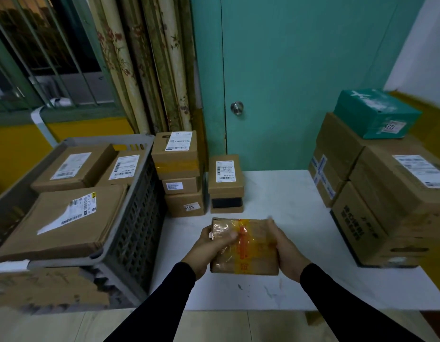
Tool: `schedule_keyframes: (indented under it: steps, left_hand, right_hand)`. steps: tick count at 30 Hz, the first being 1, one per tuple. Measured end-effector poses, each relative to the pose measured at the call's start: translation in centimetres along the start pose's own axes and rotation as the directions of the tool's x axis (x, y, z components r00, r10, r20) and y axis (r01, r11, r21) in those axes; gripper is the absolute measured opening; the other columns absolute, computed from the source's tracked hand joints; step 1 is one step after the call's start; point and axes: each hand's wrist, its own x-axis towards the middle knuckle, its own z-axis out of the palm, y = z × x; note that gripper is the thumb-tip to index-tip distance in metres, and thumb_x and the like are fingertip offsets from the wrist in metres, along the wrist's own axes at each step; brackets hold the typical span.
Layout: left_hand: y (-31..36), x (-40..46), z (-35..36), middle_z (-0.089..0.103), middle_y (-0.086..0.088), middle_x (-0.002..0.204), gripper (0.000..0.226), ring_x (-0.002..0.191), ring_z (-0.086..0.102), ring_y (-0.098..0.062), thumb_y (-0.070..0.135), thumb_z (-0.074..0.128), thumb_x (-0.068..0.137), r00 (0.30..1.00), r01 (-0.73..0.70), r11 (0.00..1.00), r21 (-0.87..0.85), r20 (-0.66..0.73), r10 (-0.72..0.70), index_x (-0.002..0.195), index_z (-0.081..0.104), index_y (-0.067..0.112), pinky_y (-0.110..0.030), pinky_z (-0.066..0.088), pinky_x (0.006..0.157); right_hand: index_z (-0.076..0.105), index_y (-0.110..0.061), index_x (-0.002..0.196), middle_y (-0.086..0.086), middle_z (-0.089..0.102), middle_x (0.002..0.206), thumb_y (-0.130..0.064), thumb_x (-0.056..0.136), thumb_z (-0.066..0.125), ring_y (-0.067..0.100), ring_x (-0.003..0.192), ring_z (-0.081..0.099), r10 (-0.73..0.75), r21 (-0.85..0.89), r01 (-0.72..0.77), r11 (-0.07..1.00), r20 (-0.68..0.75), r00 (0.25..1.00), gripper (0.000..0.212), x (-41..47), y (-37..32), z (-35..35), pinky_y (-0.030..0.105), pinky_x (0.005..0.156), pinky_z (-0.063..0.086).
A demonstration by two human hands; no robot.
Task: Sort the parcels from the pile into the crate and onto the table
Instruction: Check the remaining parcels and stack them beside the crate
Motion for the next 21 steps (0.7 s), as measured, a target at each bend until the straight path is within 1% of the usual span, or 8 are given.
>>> schedule_keyframes:
  steps: [2,4,6,8,10,13,17,21]
  left_hand:
    - [1.3,-0.2,0.3,0.070,-0.006,0.123,0.072,0.110,0.069,-0.027,0.067,0.069,0.079,0.999,0.027,0.995,-0.096,-0.035,-0.031,0.135,0.048,0.028,-0.046,0.056,0.095]
    - [1.9,0.2,0.4,0.070,-0.008,0.123,0.065,0.114,0.067,-0.031,0.073,0.060,0.084,0.996,0.069,0.977,-0.201,-0.038,-0.078,0.133,0.055,0.031,-0.052,0.051,0.103]
    - [2.0,0.7,0.6,0.074,-0.005,0.119,0.059,0.115,0.068,-0.031,0.069,0.064,0.085,0.995,0.089,0.969,-0.231,-0.018,-0.095,0.129,0.062,0.030,-0.054,0.049,0.106]
    - [1.9,0.9,1.0,0.076,-0.002,0.115,0.055,0.115,0.068,-0.029,0.061,0.072,0.084,0.996,0.088,0.978,-0.187,-0.014,-0.092,0.125,0.067,0.026,-0.053,0.048,0.107]
    - [1.5,1.0,1.7,0.075,-0.001,0.119,0.066,0.113,0.070,-0.027,0.048,0.084,0.078,0.998,0.056,0.992,-0.114,0.020,-0.054,0.134,0.060,0.023,-0.052,0.049,0.106]
    - [1.3,0.7,2.6,0.074,0.001,0.122,0.077,0.108,0.072,-0.024,0.024,0.090,0.074,0.999,-0.025,0.998,-0.056,0.031,0.026,0.139,0.050,0.030,-0.051,0.055,0.099]
    - [1.8,0.2,3.3,0.073,0.006,0.123,0.075,0.108,0.072,-0.021,0.016,0.087,0.079,0.995,-0.087,0.995,-0.049,0.040,0.089,0.136,0.047,0.040,-0.048,0.058,0.096]
    - [2.0,0.0,3.9,0.072,0.005,0.123,0.069,0.108,0.072,-0.021,0.010,0.082,0.083,0.992,-0.123,0.991,-0.042,-0.017,0.123,0.135,0.048,0.040,-0.049,0.058,0.095]
  right_hand:
    - [0.062,-0.020,0.134,0.007,0.066,0.129,-0.076,0.092,0.041,0.027,0.117,0.064,0.057,0.163,-0.045,0.986,-0.070,0.996,0.072,0.3,-0.8,-0.9,0.049,0.105,0.050]
    - [0.057,-0.019,0.139,0.005,0.061,0.135,-0.077,0.090,0.046,0.027,0.122,0.059,0.086,0.177,-0.071,0.982,-0.078,0.993,0.077,0.5,-1.4,-1.5,0.047,0.108,0.047]
    - [0.063,-0.021,0.134,0.005,0.064,0.134,-0.074,0.089,0.051,0.026,0.124,0.059,0.068,0.143,-0.060,0.988,-0.051,0.996,0.070,0.0,-1.8,-1.7,0.048,0.112,0.043]
    - [0.068,-0.027,0.129,0.002,0.071,0.128,-0.067,0.092,0.054,0.026,0.124,0.062,0.039,0.083,-0.038,0.996,-0.007,0.999,0.056,-0.4,-2.0,-1.7,0.049,0.113,0.043]
    - [0.062,-0.027,0.136,0.003,0.073,0.125,-0.053,0.096,0.059,0.028,0.118,0.068,0.010,0.070,-0.014,0.997,0.057,0.998,0.048,-0.8,-2.1,-1.4,0.050,0.105,0.050]
    - [0.050,-0.030,0.142,0.002,0.074,0.121,-0.027,0.092,0.071,0.027,0.108,0.073,-0.047,0.072,0.043,0.996,0.045,0.998,0.054,-1.1,-1.7,-1.2,0.048,0.090,0.060]
    - [0.047,-0.032,0.135,0.001,0.074,0.121,-0.005,0.087,0.075,0.026,0.106,0.073,-0.112,0.061,0.106,0.993,0.112,0.987,0.062,-1.9,-2.1,-1.3,0.041,0.079,0.062]
    - [0.044,-0.028,0.140,0.003,0.074,0.119,0.003,0.084,0.076,0.025,0.105,0.074,-0.140,0.060,0.136,0.989,0.071,0.988,0.071,-1.9,-2.1,-1.1,0.041,0.078,0.063]
